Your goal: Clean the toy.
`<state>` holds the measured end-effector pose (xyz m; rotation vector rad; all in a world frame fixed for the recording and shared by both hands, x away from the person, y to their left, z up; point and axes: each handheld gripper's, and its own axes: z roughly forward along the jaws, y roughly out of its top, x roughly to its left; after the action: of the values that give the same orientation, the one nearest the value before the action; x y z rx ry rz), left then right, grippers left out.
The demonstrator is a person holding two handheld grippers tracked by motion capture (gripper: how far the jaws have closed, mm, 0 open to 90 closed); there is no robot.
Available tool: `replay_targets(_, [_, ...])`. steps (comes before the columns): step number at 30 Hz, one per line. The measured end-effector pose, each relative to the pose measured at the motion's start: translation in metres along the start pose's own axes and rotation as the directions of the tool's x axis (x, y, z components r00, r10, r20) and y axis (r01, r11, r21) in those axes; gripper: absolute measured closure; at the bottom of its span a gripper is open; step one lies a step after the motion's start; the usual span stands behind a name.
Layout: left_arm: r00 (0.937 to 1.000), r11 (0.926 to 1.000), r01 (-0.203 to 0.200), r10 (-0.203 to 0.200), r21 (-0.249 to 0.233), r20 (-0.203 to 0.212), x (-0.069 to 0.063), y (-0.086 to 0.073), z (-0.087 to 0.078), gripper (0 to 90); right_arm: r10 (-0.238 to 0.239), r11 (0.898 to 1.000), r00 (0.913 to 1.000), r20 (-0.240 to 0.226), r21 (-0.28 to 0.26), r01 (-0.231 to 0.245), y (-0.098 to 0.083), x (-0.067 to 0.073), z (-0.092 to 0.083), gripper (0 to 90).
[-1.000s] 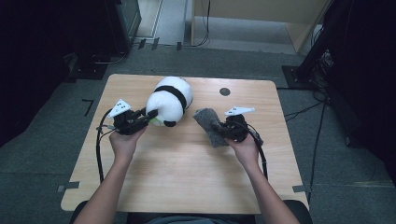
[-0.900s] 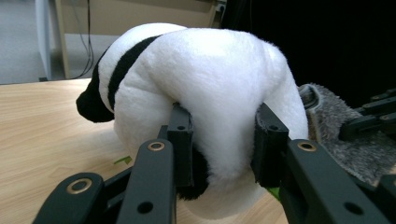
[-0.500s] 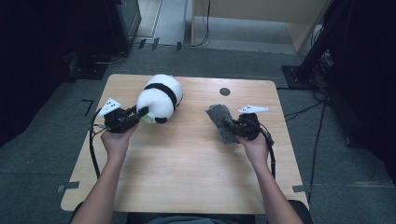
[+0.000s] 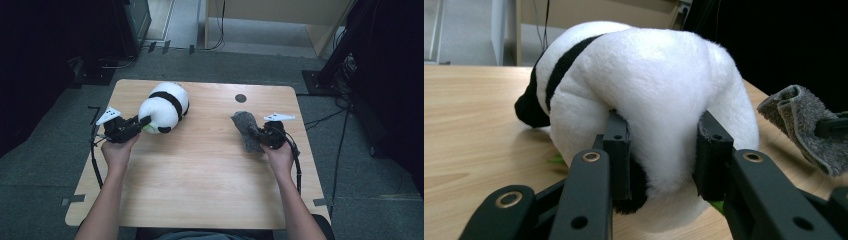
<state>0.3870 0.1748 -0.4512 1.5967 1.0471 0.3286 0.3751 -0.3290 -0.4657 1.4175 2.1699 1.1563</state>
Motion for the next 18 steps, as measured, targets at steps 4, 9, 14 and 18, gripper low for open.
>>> replay_targets(4, [0.9997,0.9991,-0.022,0.022,0.036,0.012,0.010,-0.004,-0.001,64.2,0.031,0.999,0.9995,0.005,0.014,-0.031,-0.006,-0.012,0.009,75.3])
replay_targets(9, [0.9996,0.9985,-0.012,0.011,0.054,0.026,0.020,-0.008,-0.001,61.7,0.047,0.999,0.9988,0.009,0.014,-0.048,-0.010,-0.020,0.017,73.8])
replay_targets(14, [0.9994,0.9968,-0.030,0.029,0.074,0.021,0.021,-0.009,0.000,53.3,0.049,0.999,0.9988,0.009,0.020,-0.049,-0.012,-0.021,0.019,70.6])
replay_targets(18, [0.9982,0.9928,-0.060,0.060,0.104,0.005,0.022,-0.010,0.001,41.2,0.036,0.999,0.9993,0.010,0.024,-0.036,-0.012,-0.022,0.019,60.8])
